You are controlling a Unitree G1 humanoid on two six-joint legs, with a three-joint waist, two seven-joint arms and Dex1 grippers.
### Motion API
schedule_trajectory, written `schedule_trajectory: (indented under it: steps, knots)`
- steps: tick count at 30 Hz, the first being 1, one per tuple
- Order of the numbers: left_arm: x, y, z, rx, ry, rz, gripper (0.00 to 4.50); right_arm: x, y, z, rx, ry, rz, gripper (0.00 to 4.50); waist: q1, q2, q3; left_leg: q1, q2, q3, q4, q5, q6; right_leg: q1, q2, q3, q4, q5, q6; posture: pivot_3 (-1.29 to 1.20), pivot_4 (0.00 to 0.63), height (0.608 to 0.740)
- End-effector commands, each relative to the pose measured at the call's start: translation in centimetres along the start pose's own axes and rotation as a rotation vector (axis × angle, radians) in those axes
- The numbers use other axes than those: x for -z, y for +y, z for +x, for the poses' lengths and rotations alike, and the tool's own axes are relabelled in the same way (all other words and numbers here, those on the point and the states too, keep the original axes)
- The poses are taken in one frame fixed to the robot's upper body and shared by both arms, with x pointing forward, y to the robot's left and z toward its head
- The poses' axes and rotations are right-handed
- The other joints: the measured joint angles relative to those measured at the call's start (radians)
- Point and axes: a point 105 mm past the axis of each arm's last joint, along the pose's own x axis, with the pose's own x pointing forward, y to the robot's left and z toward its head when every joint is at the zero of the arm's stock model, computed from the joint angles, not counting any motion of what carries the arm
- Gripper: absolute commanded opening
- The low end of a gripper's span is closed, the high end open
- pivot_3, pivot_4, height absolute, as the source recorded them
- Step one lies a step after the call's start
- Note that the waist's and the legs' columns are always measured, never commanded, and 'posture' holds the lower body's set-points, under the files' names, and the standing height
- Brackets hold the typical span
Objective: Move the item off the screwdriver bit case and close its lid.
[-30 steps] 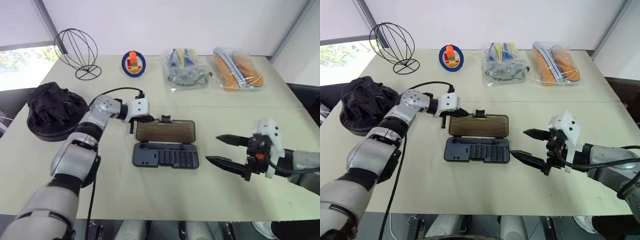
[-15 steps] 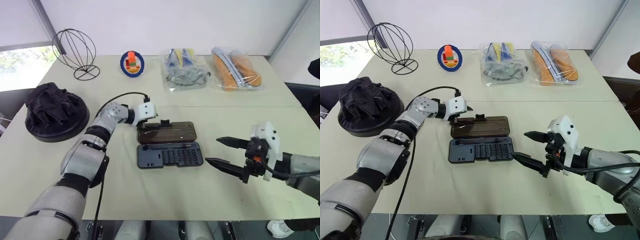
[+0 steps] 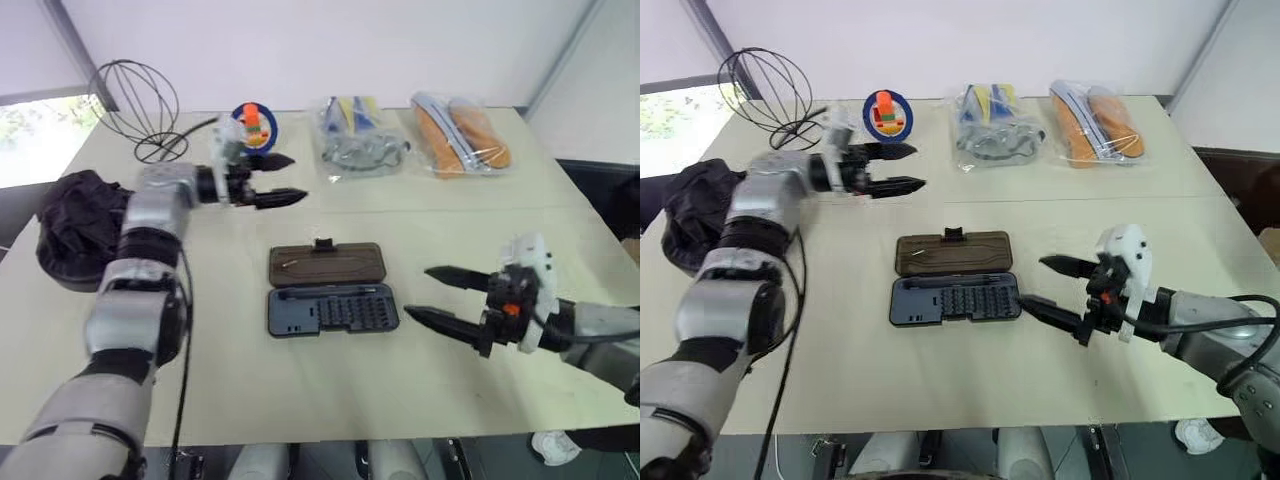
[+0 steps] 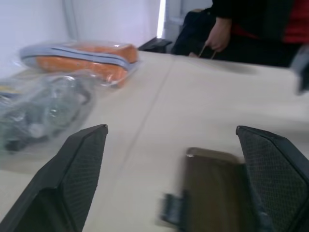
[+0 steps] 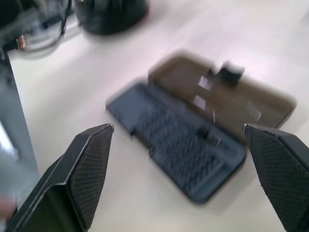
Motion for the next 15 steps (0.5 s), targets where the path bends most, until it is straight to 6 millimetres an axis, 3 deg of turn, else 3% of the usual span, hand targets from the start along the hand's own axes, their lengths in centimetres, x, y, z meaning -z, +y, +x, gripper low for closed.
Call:
schedule_trajectory:
  steps: [1, 2, 6, 8, 9, 11, 15]
  knots:
    - [0.1, -3.3, -0.8, 0.014, 0.002, -0.025, 3.93, -1.5, -1.7, 0.6, 0.037, -0.062, -0.047, 4.5, -0.007, 0.0, 0.0, 0.0, 0.001, 0.0, 0.0, 0.0, 0.0, 0.0, 0.001, 0.0, 0.0, 0.0, 0.0, 0.0, 0.15, 0.74]
    - [0.8, -4.6, -1.2, 0.005, 0.015, -0.037, 3.57, -1.5, -2.7, 1.2, 0.066, -0.055, -0.069, 4.5, -0.009, 0.0, 0.0, 0.0, 0.001, 0.0, 0.0, 0.001, -0.001, -0.001, 0.001, 0.001, 0.0, 0.0, 0.0, 0.0, 0.15, 0.74]
    - [3.9, -9.3, -1.7, 0.003, 0.103, -0.053, 1.43, -1.4, -6.3, 3.5, 0.151, 0.002, -0.163, 4.5, 0.0, 0.001, 0.002, 0.0, 0.002, 0.0, -0.001, 0.001, -0.002, -0.002, 0.001, 0.002, 0.001, 0.001, -0.001, 0.0, 0.15, 0.74]
    - [5.2, -10.4, -1.7, -0.013, 0.138, -0.055, 0.33, -1.0, -7.6, 4.6, 0.172, 0.036, -0.208, 4.5, 0.008, 0.001, 0.002, -0.001, 0.002, -0.001, -0.001, 0.002, -0.003, -0.002, 0.002, 0.001, 0.001, 0.0, -0.002, 0.0, 0.15, 0.74]
    - [5.6, -10.7, -1.8, -0.023, 0.146, -0.058, 0.03, -1.0, -8.1, 5.1, 0.181, 0.049, -0.228, 4.5, 0.011, 0.002, 0.002, -0.001, 0.002, -0.001, -0.001, 0.002, -0.003, -0.002, 0.002, 0.001, 0.001, 0.0, -0.002, 0.0, 0.15, 0.74]
    - [6.2, -11.0, -1.7, -0.042, 0.15, -0.066, 0.03, -0.9, -8.8, 6.0, 0.181, 0.066, -0.256, 4.5, 0.018, 0.002, 0.002, -0.001, 0.001, -0.001, -0.001, 0.002, -0.003, -0.002, 0.001, 0.001, 0.001, 0.001, -0.002, 0.0, 0.15, 0.74]
    - [9.7, -11.5, -1.8, -0.082, 0.25, -0.062, 0.03, -0.8, -10.5, 9.0, 0.146, 0.114, -0.303, 4.5, 0.014, 0.004, 0.002, 0.0, 0.001, 0.002, -0.001, 0.002, -0.003, -0.002, 0.001, 0.002, 0.0, 0.001, -0.002, 0.0, 0.15, 0.74]
